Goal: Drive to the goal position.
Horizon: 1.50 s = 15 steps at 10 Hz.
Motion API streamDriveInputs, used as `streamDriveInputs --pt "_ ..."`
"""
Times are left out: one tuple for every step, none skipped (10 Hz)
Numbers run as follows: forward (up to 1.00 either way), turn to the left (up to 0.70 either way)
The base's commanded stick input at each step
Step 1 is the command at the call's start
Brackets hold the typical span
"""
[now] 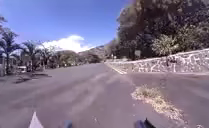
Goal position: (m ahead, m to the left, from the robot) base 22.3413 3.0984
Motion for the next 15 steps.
streamDriveInputs --pt "0.5 0.0" --pt "0.5 0.0" --pt "0.5 0.0" --pt "0.5 0.0" --pt "0.5 0.0" --pt "0.5 0.0" --pt "0.5 0.0" --pt "0.5 0.0" --pt "0.5 0.0" --pt "0.5 0.0" --pt "0.5 0.0" --pt "0.5 0.0" --pt "0.5 0.0" --pt "0.5 0.0" --pt "0.5 0.0"
